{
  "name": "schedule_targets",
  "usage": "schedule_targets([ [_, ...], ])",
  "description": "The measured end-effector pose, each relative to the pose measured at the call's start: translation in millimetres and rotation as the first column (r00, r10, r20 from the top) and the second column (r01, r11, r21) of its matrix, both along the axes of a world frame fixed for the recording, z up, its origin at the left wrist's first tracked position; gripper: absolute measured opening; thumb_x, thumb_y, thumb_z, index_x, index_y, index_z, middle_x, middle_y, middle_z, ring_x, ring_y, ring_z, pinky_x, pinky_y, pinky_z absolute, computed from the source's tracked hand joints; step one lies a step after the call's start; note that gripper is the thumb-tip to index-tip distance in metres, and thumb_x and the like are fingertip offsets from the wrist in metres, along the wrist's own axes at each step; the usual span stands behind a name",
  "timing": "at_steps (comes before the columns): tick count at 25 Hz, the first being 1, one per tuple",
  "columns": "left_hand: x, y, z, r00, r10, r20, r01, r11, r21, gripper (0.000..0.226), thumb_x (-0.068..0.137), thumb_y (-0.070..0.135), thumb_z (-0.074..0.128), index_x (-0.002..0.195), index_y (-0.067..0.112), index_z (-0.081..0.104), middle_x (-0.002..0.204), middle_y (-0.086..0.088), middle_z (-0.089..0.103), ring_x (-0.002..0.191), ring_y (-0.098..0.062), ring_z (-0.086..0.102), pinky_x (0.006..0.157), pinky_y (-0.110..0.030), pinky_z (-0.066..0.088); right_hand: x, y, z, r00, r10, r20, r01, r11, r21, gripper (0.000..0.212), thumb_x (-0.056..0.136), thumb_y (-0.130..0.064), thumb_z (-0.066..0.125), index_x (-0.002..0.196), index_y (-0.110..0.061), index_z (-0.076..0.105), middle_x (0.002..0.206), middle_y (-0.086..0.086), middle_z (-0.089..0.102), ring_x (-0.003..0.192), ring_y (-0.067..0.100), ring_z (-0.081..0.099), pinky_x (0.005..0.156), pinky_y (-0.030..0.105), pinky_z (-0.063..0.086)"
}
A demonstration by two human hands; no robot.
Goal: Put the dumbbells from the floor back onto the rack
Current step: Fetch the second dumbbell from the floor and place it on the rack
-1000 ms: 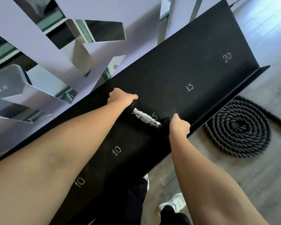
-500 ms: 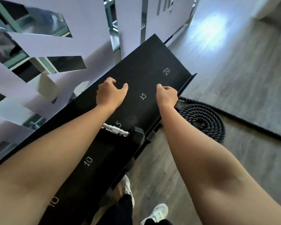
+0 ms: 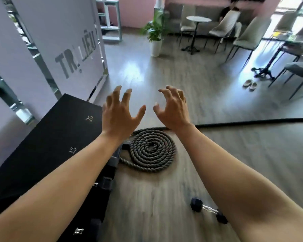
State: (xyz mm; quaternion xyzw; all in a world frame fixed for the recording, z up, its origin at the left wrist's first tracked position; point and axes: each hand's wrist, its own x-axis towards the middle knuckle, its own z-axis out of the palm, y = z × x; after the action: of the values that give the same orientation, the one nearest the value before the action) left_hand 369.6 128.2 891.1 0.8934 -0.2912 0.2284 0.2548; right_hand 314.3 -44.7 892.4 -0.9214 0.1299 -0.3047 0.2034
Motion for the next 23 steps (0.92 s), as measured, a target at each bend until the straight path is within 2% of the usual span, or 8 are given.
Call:
schedule_targets([
  [4, -39, -72, -11, 0.980, -0.194, -0.053, 0.195, 0.981, 0.013, 0.078, 0.086, 0.066, 0.050, 0.146, 0.017, 0.035, 0.153, -0.015, 0.028, 0.133, -0.037, 0.030, 0.100, -0.057, 0.036, -88, -69, -3, 0.963, -0.254, -0.088, 0.247, 0.965, -0.092, 0.064, 0.083, -0.038, 0.065, 0.140, -0.017, 0.046, 0.150, 0.016, 0.038, 0.132, 0.036, 0.034, 0.108, 0.048, 0.030],
  [8, -84, -128, -34, 0.913, -0.345, -0.215, 0.331, 0.938, -0.100, 0.080, 0.085, 0.066, 0.053, 0.149, 0.024, 0.029, 0.156, -0.013, 0.026, 0.137, -0.036, 0.028, 0.105, -0.054, 0.035, -171, -111, -16, 0.889, -0.439, -0.129, 0.427, 0.897, -0.117, 0.070, 0.082, -0.044, 0.064, 0.144, -0.021, 0.042, 0.153, 0.014, 0.034, 0.134, 0.034, 0.031, 0.109, 0.047, 0.027],
  [11, -120, -168, -52, 0.821, -0.456, -0.344, 0.402, 0.889, -0.219, 0.076, 0.088, 0.059, 0.058, 0.149, 0.023, 0.032, 0.153, -0.014, 0.034, 0.136, -0.033, 0.033, 0.109, -0.047, 0.032, -220, -146, -34, 0.841, -0.519, -0.152, 0.519, 0.854, -0.046, 0.070, 0.082, -0.048, 0.063, 0.144, -0.023, 0.042, 0.153, 0.013, 0.035, 0.136, 0.033, 0.030, 0.109, 0.047, 0.026],
  [13, -137, -194, -69, 0.772, -0.481, -0.415, 0.384, 0.874, -0.298, 0.071, 0.089, 0.056, 0.058, 0.146, 0.018, 0.037, 0.148, -0.012, 0.041, 0.133, -0.030, 0.040, 0.108, -0.041, 0.033, -241, -170, -50, 0.817, -0.552, -0.164, 0.565, 0.825, 0.036, 0.068, 0.082, -0.048, 0.061, 0.144, -0.024, 0.042, 0.153, 0.012, 0.036, 0.136, 0.032, 0.031, 0.109, 0.046, 0.026],
  [15, -159, -229, -95, 0.737, -0.462, -0.493, 0.330, 0.883, -0.335, 0.067, 0.091, 0.055, 0.056, 0.143, 0.016, 0.042, 0.144, -0.011, 0.047, 0.130, -0.027, 0.044, 0.107, -0.039, 0.035, -267, -206, -78, 0.800, -0.572, -0.181, 0.597, 0.791, 0.135, 0.063, 0.086, -0.043, 0.062, 0.143, -0.022, 0.044, 0.151, 0.013, 0.040, 0.136, 0.032, 0.035, 0.111, 0.044, 0.027],
  [18, -189, -296, -148, 0.649, -0.377, -0.660, 0.223, 0.925, -0.308, 0.063, 0.091, 0.055, 0.055, 0.138, 0.014, 0.049, 0.135, -0.014, 0.055, 0.121, -0.030, 0.052, 0.105, -0.044, 0.038, -296, -275, -130, 0.800, -0.560, -0.215, 0.600, 0.757, 0.259, 0.056, 0.090, -0.034, 0.064, 0.140, -0.013, 0.050, 0.142, 0.018, 0.050, 0.133, 0.030, 0.042, 0.111, 0.036, 0.026],
  [20, -206, -338, -194, 0.605, -0.259, -0.753, 0.126, 0.965, -0.230, 0.061, 0.091, 0.054, 0.057, 0.135, 0.013, 0.051, 0.128, -0.016, 0.059, 0.117, -0.030, 0.054, 0.103, -0.042, 0.039, -306, -320, -172, 0.793, -0.538, -0.285, 0.609, 0.717, 0.338, 0.053, 0.091, -0.036, 0.062, 0.138, -0.012, 0.052, 0.139, 0.018, 0.053, 0.132, 0.028, 0.043, 0.112, 0.034, 0.025],
  [23, -223, -395, -267, 0.544, -0.095, -0.834, 0.054, 0.995, -0.079, 0.061, 0.090, 0.055, 0.057, 0.133, 0.012, 0.054, 0.127, -0.016, 0.060, 0.118, -0.027, 0.053, 0.098, -0.032, 0.038, -319, -378, -245, 0.760, -0.486, -0.432, 0.648, 0.621, 0.441, 0.052, 0.091, -0.042, 0.059, 0.136, -0.017, 0.052, 0.138, 0.014, 0.053, 0.131, 0.027, 0.042, 0.110, 0.035, 0.029],
])
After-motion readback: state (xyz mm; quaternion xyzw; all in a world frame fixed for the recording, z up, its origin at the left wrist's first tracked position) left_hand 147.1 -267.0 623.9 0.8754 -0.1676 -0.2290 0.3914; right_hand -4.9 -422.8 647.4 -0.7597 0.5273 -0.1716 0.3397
